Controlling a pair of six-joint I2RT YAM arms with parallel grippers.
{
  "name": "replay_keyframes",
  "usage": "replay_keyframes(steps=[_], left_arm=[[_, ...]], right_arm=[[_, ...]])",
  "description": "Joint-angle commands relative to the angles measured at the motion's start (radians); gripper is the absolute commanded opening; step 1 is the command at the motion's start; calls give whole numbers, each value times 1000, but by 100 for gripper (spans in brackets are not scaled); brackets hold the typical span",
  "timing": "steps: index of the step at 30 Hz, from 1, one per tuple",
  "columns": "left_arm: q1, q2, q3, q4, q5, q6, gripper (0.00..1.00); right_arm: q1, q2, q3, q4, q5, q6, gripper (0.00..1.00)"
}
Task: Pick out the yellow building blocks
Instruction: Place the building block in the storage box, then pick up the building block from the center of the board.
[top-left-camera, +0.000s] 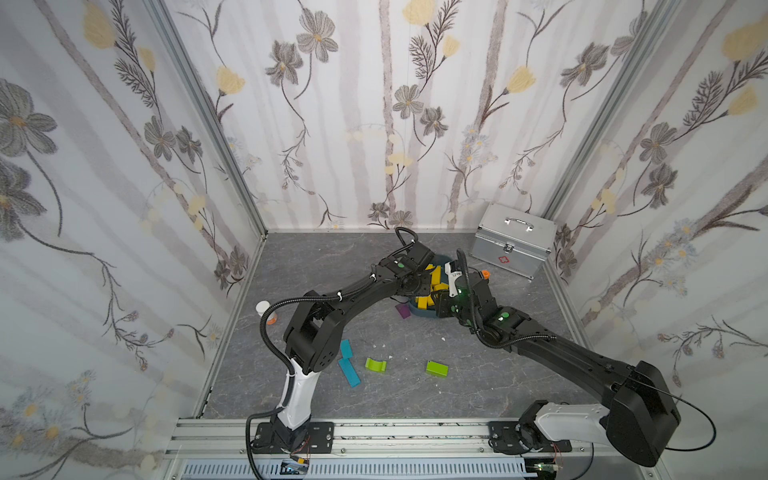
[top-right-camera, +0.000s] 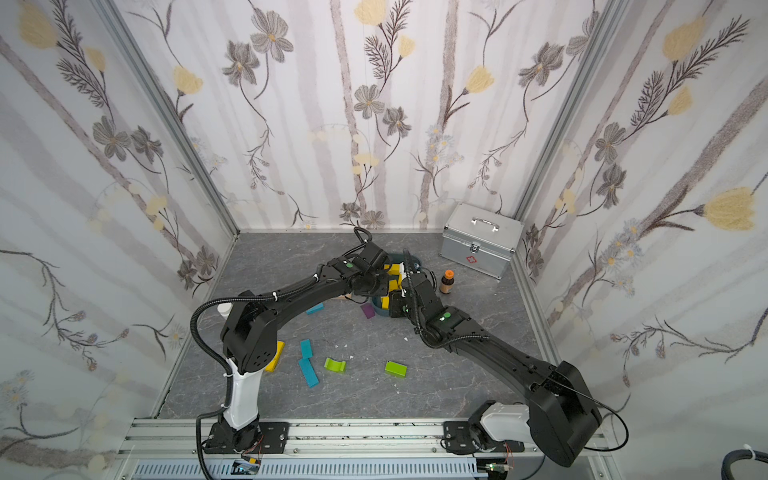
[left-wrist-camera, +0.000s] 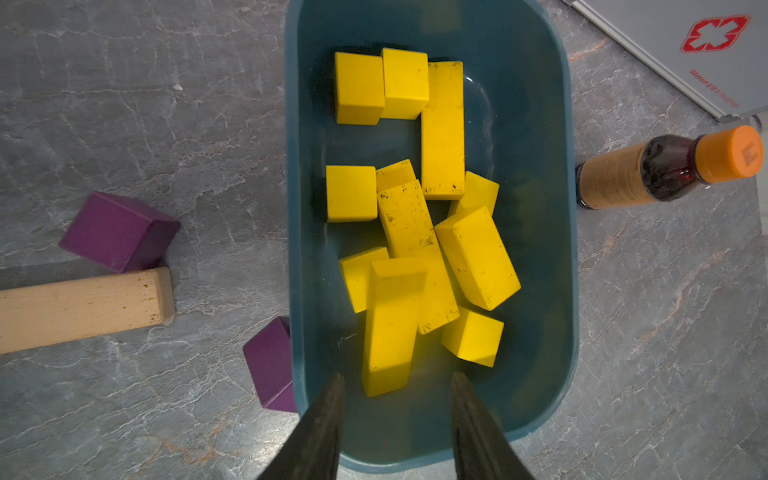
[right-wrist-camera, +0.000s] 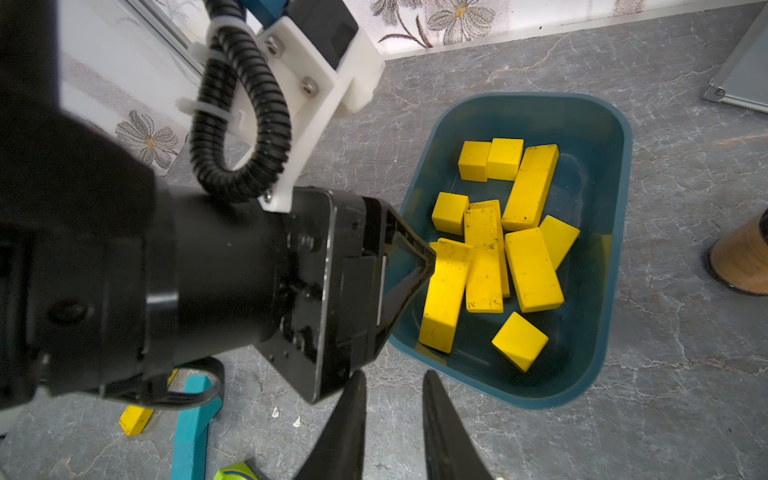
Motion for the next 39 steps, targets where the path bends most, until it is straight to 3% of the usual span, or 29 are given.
replay_keyframes(steps=[1, 16, 39], left_arm=[[2, -18, -8, 17, -27, 2, 43], [8, -67, -50, 30, -70, 12, 47], [50, -270, -289, 47, -145, -26, 47]], right_arm=[[2, 0, 8, 13, -15, -8, 26], [33, 19, 45, 20, -19, -37, 26], [147, 106, 134, 56, -58, -116, 27]])
